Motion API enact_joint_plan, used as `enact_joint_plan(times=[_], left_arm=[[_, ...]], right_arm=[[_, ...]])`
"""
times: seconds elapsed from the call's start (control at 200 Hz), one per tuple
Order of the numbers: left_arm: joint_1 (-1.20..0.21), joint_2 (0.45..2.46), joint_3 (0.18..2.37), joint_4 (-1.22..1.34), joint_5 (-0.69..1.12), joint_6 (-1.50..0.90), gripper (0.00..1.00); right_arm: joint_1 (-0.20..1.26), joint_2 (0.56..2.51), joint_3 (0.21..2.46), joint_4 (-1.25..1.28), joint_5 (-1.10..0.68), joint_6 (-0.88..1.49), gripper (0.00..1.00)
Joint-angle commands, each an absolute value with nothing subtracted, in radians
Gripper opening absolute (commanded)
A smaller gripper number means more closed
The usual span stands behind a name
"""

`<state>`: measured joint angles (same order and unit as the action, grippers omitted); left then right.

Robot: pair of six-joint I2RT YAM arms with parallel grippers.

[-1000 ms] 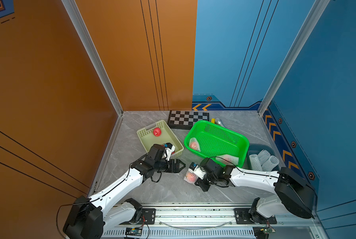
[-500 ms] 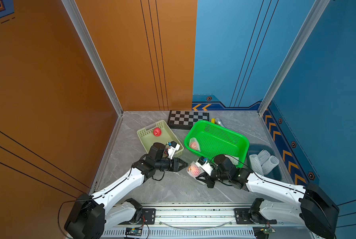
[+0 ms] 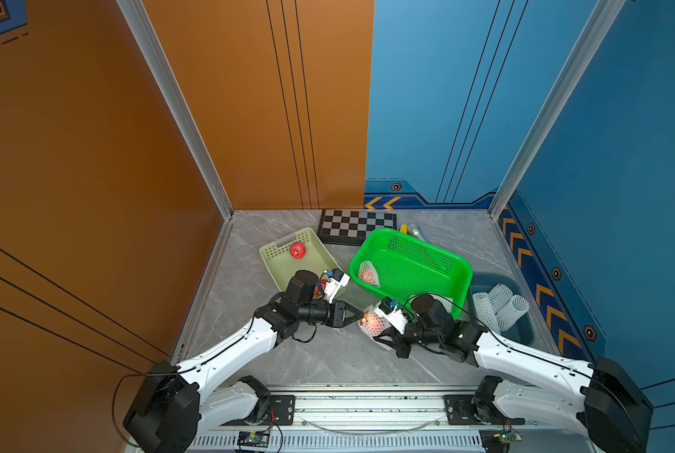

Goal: Remove foam nets from apples
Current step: Pick up the apple from the center of the board.

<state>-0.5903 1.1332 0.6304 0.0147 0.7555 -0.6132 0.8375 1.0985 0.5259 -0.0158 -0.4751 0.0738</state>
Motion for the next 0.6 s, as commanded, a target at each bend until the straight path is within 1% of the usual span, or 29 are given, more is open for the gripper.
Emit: enact_joint_plan(times=[0.0, 0.16, 0.401, 0.521, 0.591], left_arm=[[-0.603, 1.105, 0.656, -0.008, 0.772, -0.574, 0.25], [-0.598, 1.091, 0.682, -0.102, 0.715, -0.516, 0.25], [-0.597, 1.066, 0.684, -0.119, 0.686, -0.496, 0.25], [-0.594, 1.037, 0.689, -0.164, 0.617, -0.472, 0.25], [-0.594, 1.024, 0.686, -0.167, 0.612, -0.468, 0.26]], right_arm=[[0.84, 1.094, 0.538, -0.005, -0.47, 0.052, 0.0], [0.84, 1.097, 0.539, -0.011, -0.457, 0.049, 0.0], [0.842, 1.129, 0.552, -0.026, -0.449, 0.04, 0.0], [0.843, 1.131, 0.557, -0.032, -0.436, 0.035, 0.0], [0.842, 1.129, 0.557, -0.031, -0.433, 0.035, 0.0]])
